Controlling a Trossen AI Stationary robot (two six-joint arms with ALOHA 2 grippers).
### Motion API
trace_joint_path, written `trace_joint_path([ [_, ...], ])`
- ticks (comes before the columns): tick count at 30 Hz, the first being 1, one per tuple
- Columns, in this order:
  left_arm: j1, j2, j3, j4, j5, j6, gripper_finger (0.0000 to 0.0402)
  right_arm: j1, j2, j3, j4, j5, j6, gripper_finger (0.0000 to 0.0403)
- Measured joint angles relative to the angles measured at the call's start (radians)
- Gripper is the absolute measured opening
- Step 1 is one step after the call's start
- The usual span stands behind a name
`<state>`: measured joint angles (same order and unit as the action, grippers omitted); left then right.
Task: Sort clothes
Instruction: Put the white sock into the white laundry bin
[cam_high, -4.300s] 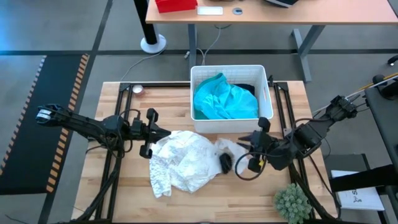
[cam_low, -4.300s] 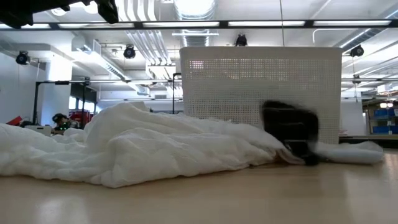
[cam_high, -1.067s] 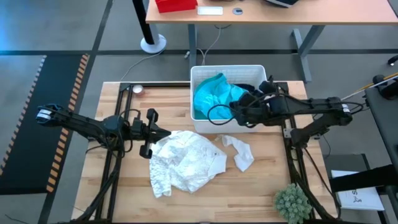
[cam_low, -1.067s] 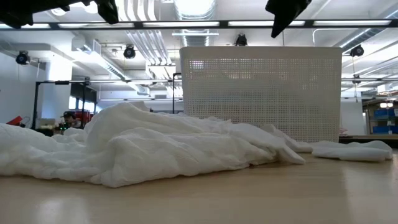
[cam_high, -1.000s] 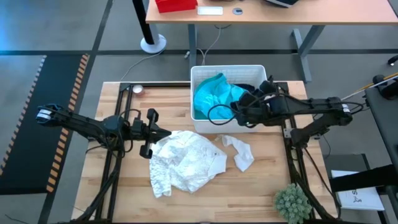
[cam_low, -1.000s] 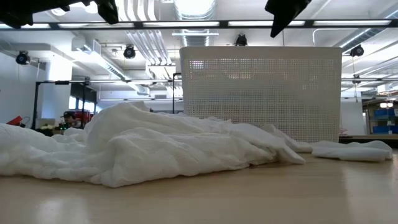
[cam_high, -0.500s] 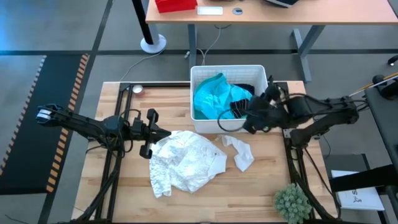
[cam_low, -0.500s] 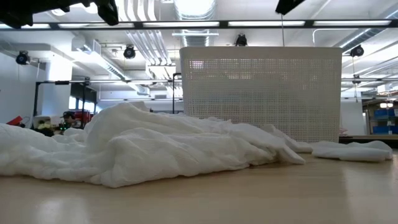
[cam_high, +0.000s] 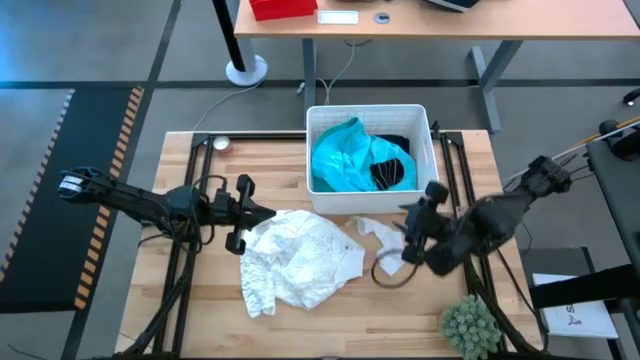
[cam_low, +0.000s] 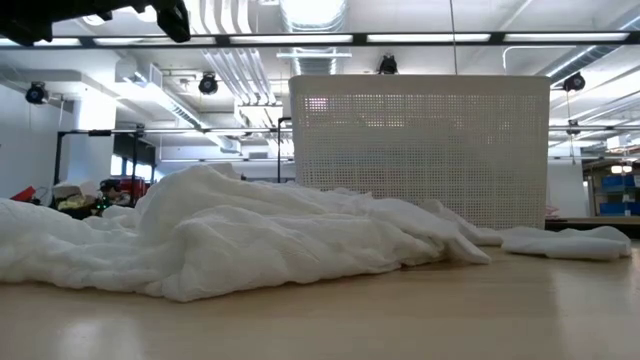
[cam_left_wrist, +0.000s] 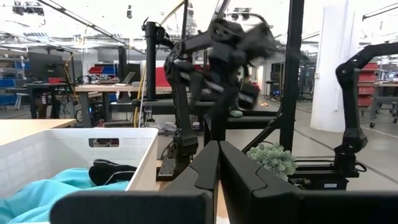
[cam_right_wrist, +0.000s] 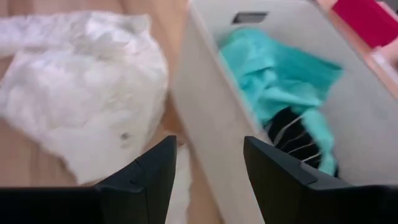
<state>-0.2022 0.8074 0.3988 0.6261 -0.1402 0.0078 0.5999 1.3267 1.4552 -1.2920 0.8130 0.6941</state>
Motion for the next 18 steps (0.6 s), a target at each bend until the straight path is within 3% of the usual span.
trace_joint_path([
  [7,0.0,0.0,0.0,0.0,0.0,0.0,0.0,0.113,0.075,-0.17,0.134,-0.005,0.193,0.018],
  [18,0.0,0.0,0.0,0.0,0.0,0.001,0.0,0.12,0.071,-0.551,0.57,-0.028,0.418,0.0156],
])
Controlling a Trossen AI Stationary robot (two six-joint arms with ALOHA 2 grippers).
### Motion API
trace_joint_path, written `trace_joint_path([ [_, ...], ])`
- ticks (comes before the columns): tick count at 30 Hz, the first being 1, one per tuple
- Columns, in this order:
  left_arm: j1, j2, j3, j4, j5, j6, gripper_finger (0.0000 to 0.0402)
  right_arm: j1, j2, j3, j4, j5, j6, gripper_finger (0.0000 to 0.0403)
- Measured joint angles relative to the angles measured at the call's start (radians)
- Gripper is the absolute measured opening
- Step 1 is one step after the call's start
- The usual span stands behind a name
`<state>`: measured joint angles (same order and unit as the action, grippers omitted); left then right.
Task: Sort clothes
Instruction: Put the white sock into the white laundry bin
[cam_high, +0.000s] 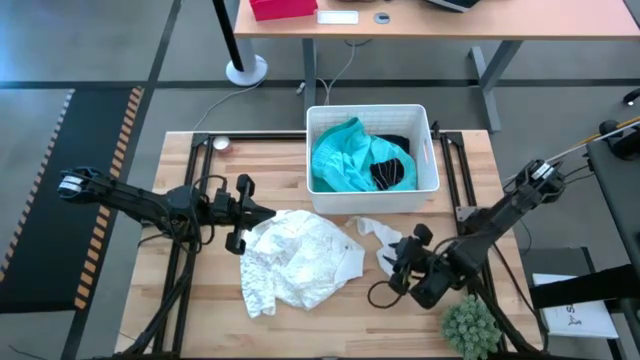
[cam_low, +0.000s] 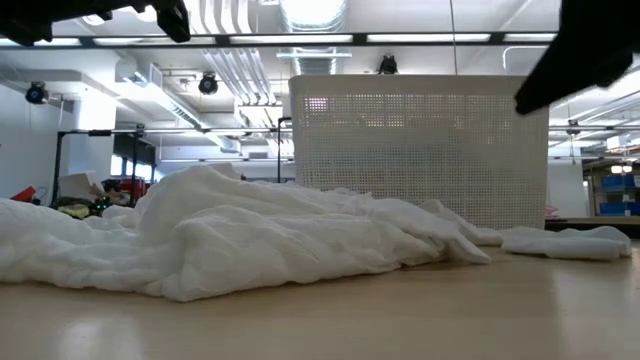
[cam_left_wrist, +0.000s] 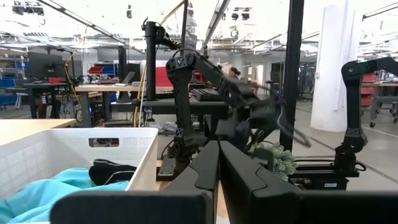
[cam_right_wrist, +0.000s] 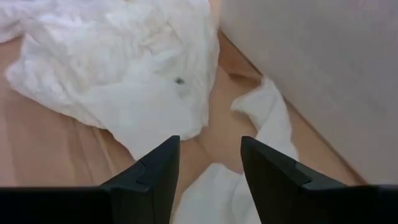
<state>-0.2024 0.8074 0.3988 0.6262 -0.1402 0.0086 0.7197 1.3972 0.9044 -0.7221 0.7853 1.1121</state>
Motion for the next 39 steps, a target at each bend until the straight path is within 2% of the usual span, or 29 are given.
trace_joint_path([
  [5,0.0,0.0,0.0,0.0,0.0,0.001,0.0,0.0,0.0,-0.106,0.093,0.023,0.108,0.0137],
  [13,0.0,0.0,0.0,0.0,0.0,0.001,0.0,-0.041,0.027,-0.194,0.101,0.022,0.261,0.0119],
  [16,0.0,0.0,0.0,0.0,0.0,0.001,0.0,-0.068,0.05,-0.209,0.102,-0.021,0.297,0.0139],
  [24,0.0,0.0,0.0,0.0,0.0,0.001,0.0,-0.133,0.174,-0.218,0.113,-0.114,0.334,0.0229],
  [29,0.0,0.0,0.0,0.0,0.0,0.001,0.0,-0.169,0.259,-0.215,0.15,-0.146,0.323,0.0245],
  [31,0.0,0.0,0.0,0.0,0.0,0.0,0.0,-0.169,0.275,-0.215,0.183,-0.145,0.308,0.0226],
  [33,0.0,0.0,0.0,0.0,0.0,-0.001,0.0,-0.168,0.272,-0.211,0.216,-0.141,0.276,0.0187],
  [38,0.0,0.0,0.0,0.0,0.0,-0.002,0.0,-0.159,0.236,-0.167,0.237,-0.195,0.127,0.0034],
  [39,0.0,0.0,0.0,0.0,0.0,-0.002,0.0,-0.158,0.226,-0.153,0.237,-0.195,0.091,0.0019],
])
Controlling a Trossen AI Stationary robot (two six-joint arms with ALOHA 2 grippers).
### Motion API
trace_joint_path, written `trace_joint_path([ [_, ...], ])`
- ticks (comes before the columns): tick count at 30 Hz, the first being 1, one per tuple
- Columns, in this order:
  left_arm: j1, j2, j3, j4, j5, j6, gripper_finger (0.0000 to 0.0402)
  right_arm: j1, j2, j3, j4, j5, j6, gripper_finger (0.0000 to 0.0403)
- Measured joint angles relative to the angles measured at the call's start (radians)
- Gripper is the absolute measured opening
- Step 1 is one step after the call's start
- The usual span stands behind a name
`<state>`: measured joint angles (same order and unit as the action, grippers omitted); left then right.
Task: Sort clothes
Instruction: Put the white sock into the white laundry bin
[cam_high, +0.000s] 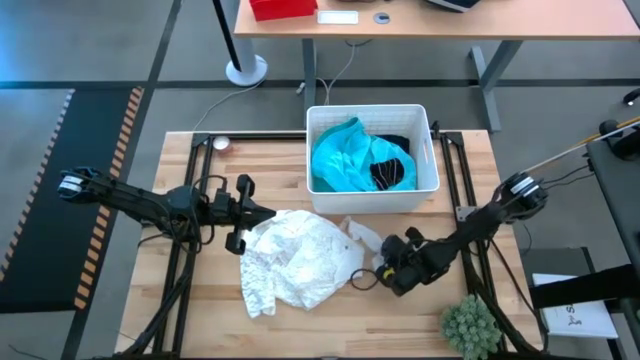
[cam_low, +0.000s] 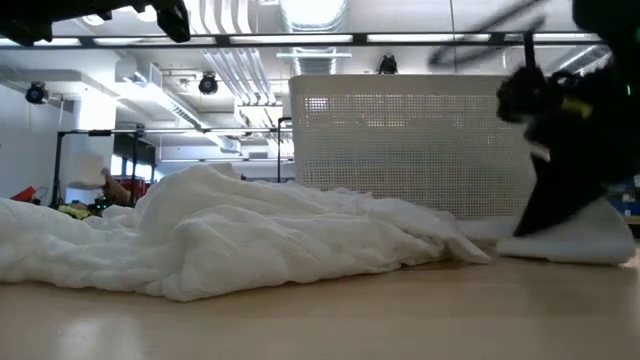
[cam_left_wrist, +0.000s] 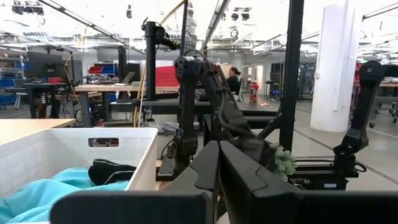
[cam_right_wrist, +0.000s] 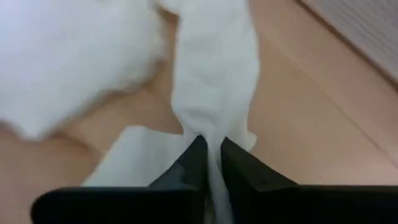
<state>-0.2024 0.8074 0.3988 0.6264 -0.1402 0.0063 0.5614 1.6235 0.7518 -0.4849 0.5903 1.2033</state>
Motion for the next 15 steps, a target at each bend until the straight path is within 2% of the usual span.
trace_joint_path([
  [8,0.0,0.0,0.0,0.0,0.0,-0.001,0.0,0.033,-0.079,0.171,-0.007,0.079,-0.315,0.0005],
  [11,0.0,0.0,0.0,-0.001,0.0,-0.001,0.0,0.05,-0.11,0.253,-0.039,0.155,-0.434,0.0005],
  [15,0.0,0.0,0.0,-0.003,-0.001,-0.001,0.0,0.053,-0.147,0.391,-0.139,0.32,-0.575,0.0002],
])
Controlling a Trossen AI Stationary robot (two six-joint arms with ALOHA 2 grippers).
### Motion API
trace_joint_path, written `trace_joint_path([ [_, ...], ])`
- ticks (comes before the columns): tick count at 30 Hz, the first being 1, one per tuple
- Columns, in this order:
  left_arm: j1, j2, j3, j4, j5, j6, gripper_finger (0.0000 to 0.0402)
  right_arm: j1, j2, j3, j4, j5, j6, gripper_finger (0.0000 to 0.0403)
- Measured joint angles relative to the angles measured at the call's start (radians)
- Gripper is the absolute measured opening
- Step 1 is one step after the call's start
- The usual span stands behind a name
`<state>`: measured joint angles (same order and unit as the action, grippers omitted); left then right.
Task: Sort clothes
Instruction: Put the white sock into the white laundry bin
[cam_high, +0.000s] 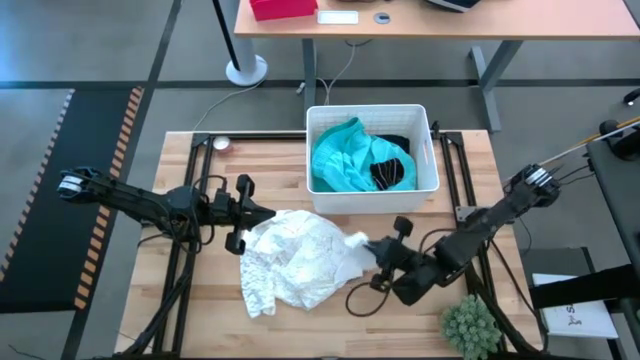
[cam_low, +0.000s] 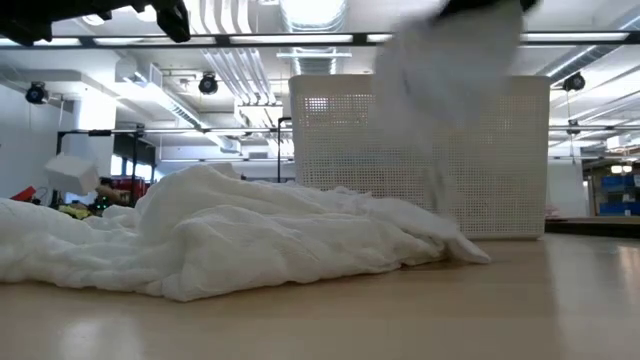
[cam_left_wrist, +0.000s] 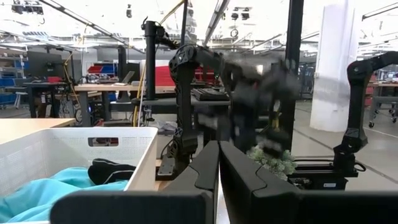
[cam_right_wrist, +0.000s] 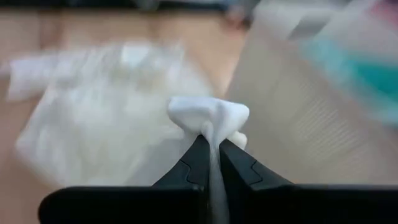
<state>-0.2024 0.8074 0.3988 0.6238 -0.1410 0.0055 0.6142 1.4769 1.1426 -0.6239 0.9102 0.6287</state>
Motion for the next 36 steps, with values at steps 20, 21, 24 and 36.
trace_joint_path([
  [20,0.0,0.0,0.0,-0.008,-0.007,0.0,0.0,-0.501,-0.147,0.373,-0.1,-0.004,-0.569,0.0],
  [21,0.0,0.0,0.0,-0.008,-0.007,0.0,0.0,-0.537,-0.147,0.372,-0.1,-0.062,-0.569,0.0002],
  [24,0.0,0.0,0.0,-0.014,-0.007,0.0,0.0,-0.624,-0.134,0.369,-0.108,-0.156,-0.551,0.0017],
  [36,0.0,0.0,0.0,-0.021,-0.007,0.006,0.0,-0.661,-0.118,0.369,-0.112,-0.202,-0.551,0.0182],
])
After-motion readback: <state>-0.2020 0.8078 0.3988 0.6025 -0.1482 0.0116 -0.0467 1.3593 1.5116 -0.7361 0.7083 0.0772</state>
